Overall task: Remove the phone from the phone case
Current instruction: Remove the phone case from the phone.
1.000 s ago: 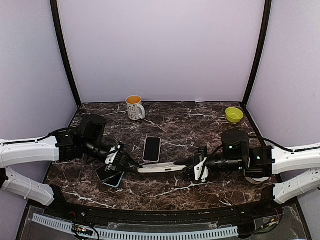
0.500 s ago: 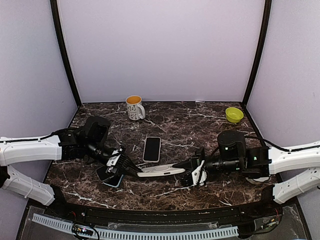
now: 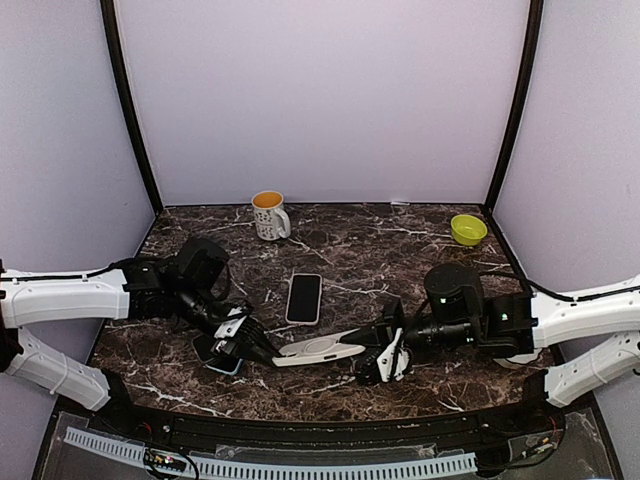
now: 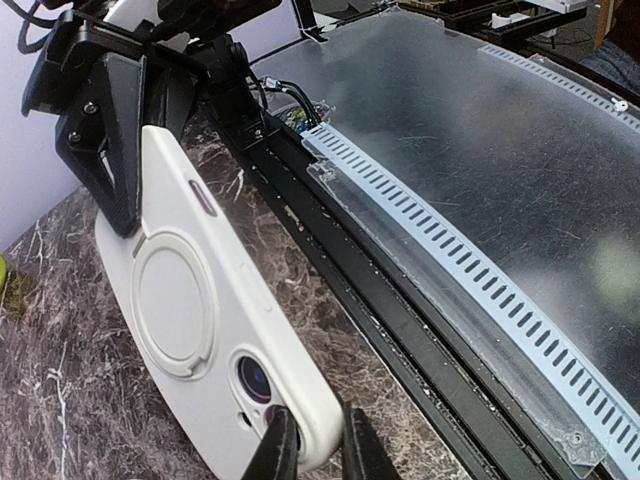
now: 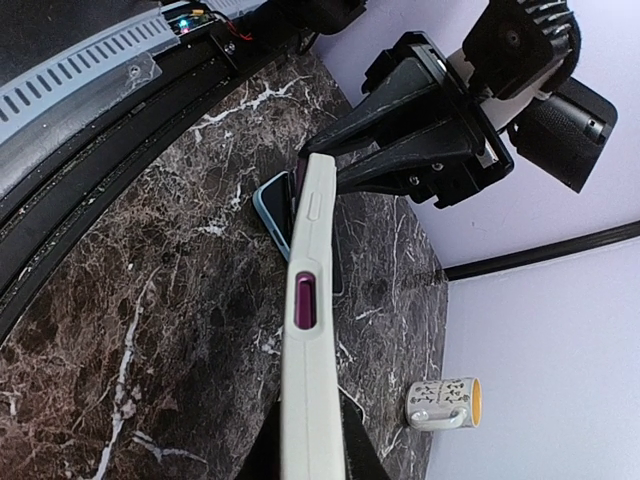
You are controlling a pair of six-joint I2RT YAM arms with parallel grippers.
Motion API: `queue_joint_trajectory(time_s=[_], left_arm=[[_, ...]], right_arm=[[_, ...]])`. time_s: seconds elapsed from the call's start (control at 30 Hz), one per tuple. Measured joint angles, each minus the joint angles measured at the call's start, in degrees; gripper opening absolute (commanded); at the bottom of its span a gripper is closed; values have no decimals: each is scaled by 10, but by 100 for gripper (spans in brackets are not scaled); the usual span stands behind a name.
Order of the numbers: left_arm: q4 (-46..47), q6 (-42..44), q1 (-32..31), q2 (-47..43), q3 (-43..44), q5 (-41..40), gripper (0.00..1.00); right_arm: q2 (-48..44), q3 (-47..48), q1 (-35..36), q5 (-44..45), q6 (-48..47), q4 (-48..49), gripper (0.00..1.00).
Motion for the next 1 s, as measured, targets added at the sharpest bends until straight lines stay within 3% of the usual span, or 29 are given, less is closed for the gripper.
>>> queue_joint_trajectory(time_s=[0.37, 0.43, 0.5, 0.53, 0.67, 0.8, 1.0], left_arm=[[-26, 0, -3, 2, 0, 2, 12], [-27, 0, -3, 2, 0, 2, 21], [-27, -1, -3, 2, 0, 0, 36], [-26, -5, -3, 2, 1, 0, 48], [-19, -16, -3, -7, 17, -9, 68], [1, -29, 2, -57, 19, -32, 76], [55, -79, 56, -130, 19, -31, 77]], right_arm=[[16, 20, 11, 7, -35, -21, 0], [17, 23, 12, 9, -35, -23, 0], [17, 24, 13, 13, -35, -26, 0], [17, 24, 15, 17, -35, -25, 0], [18, 24, 25, 32, -25, -8, 0], [18, 16, 26, 55, 13, 33, 0], [19, -26, 26, 137, 85, 117, 0]])
